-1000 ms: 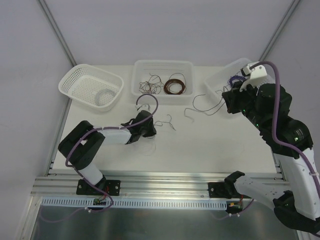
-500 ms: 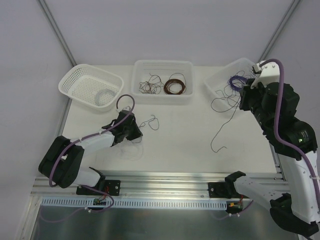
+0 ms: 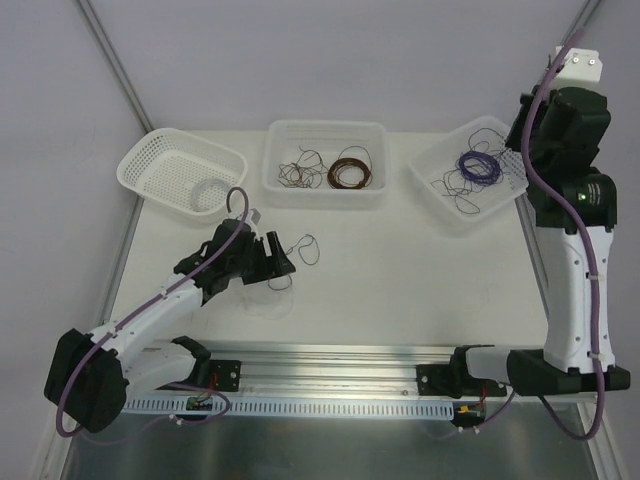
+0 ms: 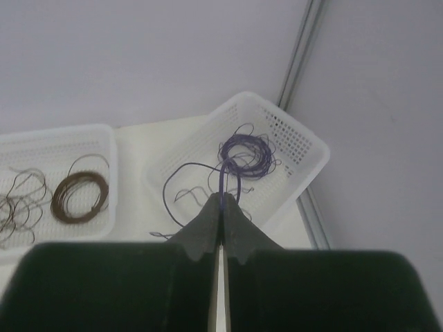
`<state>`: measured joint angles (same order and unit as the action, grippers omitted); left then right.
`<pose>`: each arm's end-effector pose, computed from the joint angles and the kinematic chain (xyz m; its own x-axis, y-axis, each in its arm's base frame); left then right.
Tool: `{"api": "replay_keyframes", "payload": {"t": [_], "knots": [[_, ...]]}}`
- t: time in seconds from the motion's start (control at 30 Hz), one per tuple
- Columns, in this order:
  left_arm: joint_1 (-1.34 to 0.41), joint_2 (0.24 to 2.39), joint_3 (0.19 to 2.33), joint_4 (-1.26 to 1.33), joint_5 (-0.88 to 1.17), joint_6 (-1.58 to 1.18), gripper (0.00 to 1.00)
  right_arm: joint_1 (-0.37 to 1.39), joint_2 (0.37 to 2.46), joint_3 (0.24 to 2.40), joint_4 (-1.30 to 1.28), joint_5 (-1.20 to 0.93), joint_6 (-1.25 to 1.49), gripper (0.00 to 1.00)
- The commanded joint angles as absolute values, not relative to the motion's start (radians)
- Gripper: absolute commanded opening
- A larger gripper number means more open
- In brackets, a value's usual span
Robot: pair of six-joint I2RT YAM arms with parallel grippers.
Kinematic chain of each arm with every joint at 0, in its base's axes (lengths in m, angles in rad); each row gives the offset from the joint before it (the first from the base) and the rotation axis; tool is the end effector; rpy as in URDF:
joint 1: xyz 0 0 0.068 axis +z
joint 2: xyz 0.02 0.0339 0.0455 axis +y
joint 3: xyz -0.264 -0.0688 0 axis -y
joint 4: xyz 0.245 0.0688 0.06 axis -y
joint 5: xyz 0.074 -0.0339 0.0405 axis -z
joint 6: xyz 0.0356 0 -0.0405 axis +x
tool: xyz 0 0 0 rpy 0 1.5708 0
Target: Untangle the cables
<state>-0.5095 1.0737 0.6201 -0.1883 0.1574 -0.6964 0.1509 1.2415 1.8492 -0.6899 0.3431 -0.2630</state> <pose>0.1964 -0.1161 0.2268 -0.7803 -0.2898 -0.5543 0.1184 0.8018 -0.5858 0.2081 0.0195 0.5436 -0.1278 -0.2671 -0.9552 0.1623 0.9445 -0.2858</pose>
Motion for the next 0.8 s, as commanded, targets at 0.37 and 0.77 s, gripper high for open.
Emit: {"api": "replay_keyframes", "payload": {"t": [0.37, 0.77], "knots": [[-0.508, 0.896, 0.594, -0.308, 0.164, -0.632, 0.99, -0.121, 1.698, 1.982, -0.330, 0.161, -0.157, 0.01], [-0.508, 0.933, 0.597, -0.311, 0.121, -0.618, 0.99, -0.137, 1.806, 1.916, -0.457, 0.040, -0.120, 0.67]]}}
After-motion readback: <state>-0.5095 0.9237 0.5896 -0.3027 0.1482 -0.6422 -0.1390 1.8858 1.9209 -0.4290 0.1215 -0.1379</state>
